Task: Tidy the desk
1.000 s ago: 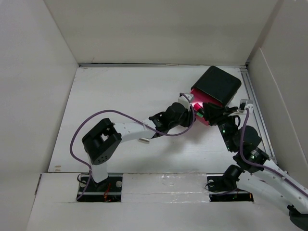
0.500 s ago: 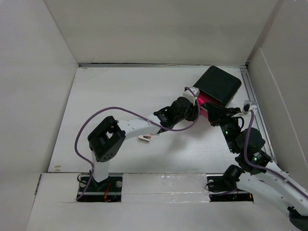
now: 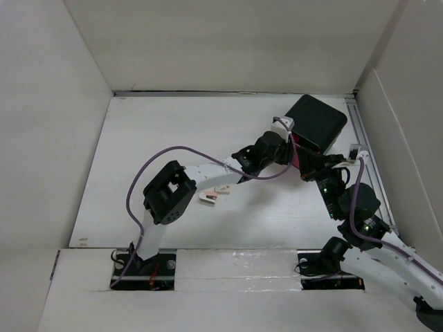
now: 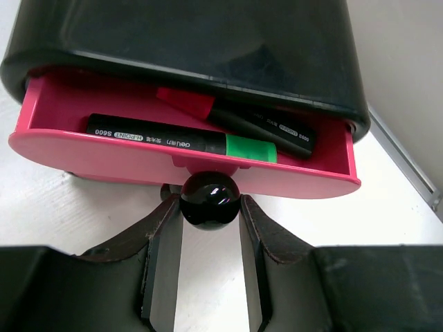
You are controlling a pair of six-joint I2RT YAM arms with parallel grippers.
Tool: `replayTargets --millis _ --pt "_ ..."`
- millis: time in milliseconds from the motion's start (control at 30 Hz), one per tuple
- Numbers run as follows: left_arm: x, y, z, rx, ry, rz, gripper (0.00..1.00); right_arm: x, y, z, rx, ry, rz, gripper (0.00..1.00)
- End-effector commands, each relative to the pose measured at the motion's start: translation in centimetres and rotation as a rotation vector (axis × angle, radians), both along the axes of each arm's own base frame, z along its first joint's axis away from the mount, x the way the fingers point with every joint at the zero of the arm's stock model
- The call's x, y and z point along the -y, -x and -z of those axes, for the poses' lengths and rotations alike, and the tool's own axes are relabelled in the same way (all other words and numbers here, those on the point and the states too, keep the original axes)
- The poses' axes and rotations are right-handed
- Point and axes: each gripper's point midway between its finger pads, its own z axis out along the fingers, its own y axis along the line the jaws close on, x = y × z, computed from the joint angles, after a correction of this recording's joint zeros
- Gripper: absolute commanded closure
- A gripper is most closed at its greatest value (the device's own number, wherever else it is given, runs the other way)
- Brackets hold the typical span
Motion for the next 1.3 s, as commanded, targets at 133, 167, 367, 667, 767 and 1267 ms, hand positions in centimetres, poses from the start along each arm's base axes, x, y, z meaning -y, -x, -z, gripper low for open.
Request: replayTargets --millis 133,167,367,667,767,1267 --pt "1.7 -2.6 -5.3 0.104 0.129 -0.030 0.91 0.6 0.3 -1.9 0.044 -0.050 0.011 0.91" --pt "1.8 -2.8 -5.6 0.109 0.135 -0.041 0.91 0.5 0.3 -1.9 0.044 -0.051 0.006 0.91" --pt "2.5 -3.8 -5.8 0.113 0.151 -0.067 0.90 0.6 0.3 -1.9 0.043 -0.051 0.010 0.91" --pt "3.3 -4.5 -4.9 0.110 0.137 -0.074 0.88 0.7 0.2 -1.8 0.043 -0.054 0.018 0.90" --pt "3.3 -4.7 -4.4 0.106 0.128 -0.085 0.87 0.6 0.2 -1.8 0.043 -0.052 0.013 0.90" --pt "-1.6 -2.3 -8.0 0.154 0.190 -0.126 0.40 0.6 -0.1 -1.5 0.034 -0.042 0.025 0.89"
